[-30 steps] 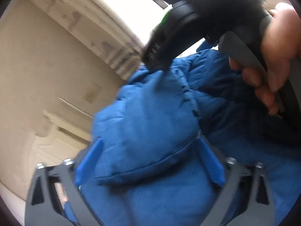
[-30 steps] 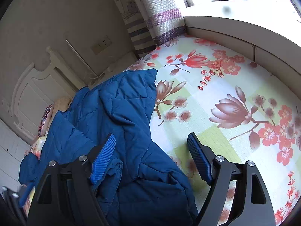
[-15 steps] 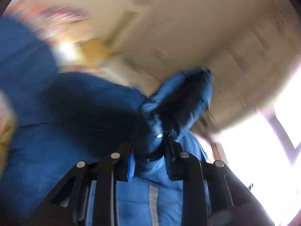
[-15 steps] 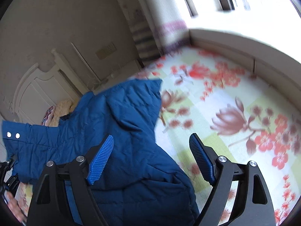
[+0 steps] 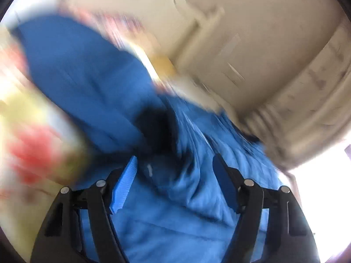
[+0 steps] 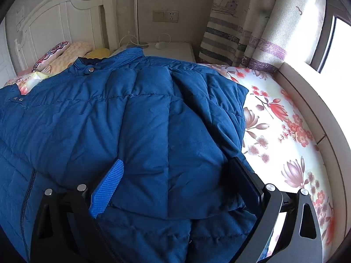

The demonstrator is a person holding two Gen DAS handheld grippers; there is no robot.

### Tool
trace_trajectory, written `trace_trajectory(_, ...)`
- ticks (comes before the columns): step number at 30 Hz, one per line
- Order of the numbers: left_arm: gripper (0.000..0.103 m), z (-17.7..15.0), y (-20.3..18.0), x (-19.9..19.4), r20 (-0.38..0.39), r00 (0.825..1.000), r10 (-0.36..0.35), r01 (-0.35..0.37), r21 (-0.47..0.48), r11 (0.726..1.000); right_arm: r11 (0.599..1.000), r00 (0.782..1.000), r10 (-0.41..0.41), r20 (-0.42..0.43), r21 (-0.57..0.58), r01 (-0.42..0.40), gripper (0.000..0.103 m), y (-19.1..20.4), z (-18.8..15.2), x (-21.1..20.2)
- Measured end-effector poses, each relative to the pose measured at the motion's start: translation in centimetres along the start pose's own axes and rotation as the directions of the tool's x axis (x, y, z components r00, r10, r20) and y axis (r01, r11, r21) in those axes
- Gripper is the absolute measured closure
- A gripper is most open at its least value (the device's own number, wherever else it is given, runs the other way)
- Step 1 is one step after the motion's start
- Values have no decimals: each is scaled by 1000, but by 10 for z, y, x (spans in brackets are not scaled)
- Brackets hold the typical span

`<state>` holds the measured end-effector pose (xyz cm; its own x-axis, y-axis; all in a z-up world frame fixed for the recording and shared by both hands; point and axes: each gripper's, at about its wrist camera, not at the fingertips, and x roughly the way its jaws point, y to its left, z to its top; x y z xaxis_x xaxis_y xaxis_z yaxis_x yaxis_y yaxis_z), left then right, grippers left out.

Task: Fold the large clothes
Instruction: 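Carry the held sleeve across the jacket body and release it with the right gripper, then move the left gripper to the sleeve nearest it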

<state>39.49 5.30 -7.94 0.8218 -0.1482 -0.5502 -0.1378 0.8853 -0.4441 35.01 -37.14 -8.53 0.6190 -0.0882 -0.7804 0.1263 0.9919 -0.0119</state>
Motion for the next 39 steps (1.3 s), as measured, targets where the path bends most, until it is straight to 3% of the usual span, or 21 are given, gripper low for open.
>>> trace_trajectory(3, 8, 5, -28, -19, 105, 994, -21, 10, 106, 994, 1000, 1000, 14, -2, 13, -14, 9, -3, 0, 1)
trace_trajectory(5, 6, 4, -62, -9, 48, 999, -24, 11, 259, 966, 1000, 1000, 12, -3, 12, -12, 9, -1, 0, 3)
trace_trajectory(8, 6, -12, -83, 27, -77, 995, 58, -24, 389, 921, 1000, 1000, 8, -2, 11, -8, 9, -1, 0, 3)
trace_trajectory(11, 6, -35, -69, 67, -236, 963, 131, -35, 372, 928, 1000, 1000, 7, 0, 12, -7, 9, 0, 0, 3)
trace_trajectory(15, 2, -47, -76, 73, -216, 961, 174, -50, 483, 874, 1000, 1000, -9, -3, 4, 9, 9, 1, 0, 3)
trace_trajectory(18, 2, -53, -78, 71, -202, 956, 215, -82, 519, 851, 1000, 1000, -28, -10, -1, 28, 7, 2, 1, 5)
trace_trajectory(24, 2, -50, -72, 58, -204, 955, 213, -80, 516, 853, 966, 981, -191, -25, -182, 183, 6, 38, 12, -1)
trace_trajectory(26, 2, -49, -72, 58, -204, 955, 215, -81, 518, 852, 981, 985, -143, 98, -119, 154, 5, 39, 22, -22)
trace_trajectory(28, 2, -49, -72, 57, -204, 955, 217, -83, 520, 850, 999, 964, -37, 265, -14, 43, 5, 33, 28, -47)
trace_trajectory(29, 2, -48, -71, 55, -204, 955, 217, -82, 520, 850, 1000, 962, -7, 272, 8, 5, 5, 33, 31, -46)
trace_trajectory(31, 2, -49, -71, 54, -204, 955, 217, -82, 519, 851, 999, 991, 30, 133, -15, -28, 5, 37, 39, -15)
trace_trajectory(32, 2, -49, -71, 54, -204, 954, 218, -83, 520, 850, 998, 999, 37, -6, -50, -37, 5, 43, 39, 13)
trace_trajectory(33, 2, -49, -71, 55, -204, 955, 217, -82, 520, 850, 996, 992, 24, -123, -83, -34, 5, 49, 35, 38)
trace_trajectory(37, 2, -49, -72, 59, -204, 953, 225, -87, 526, 846, 999, 992, 40, -115, -30, -44, 5, 39, 47, 37)
trace_trajectory(39, 2, -50, -73, 60, -203, 951, 233, -92, 532, 842, 1000, 1000, 4, -11, 26, -3, 5, 31, 61, 26)
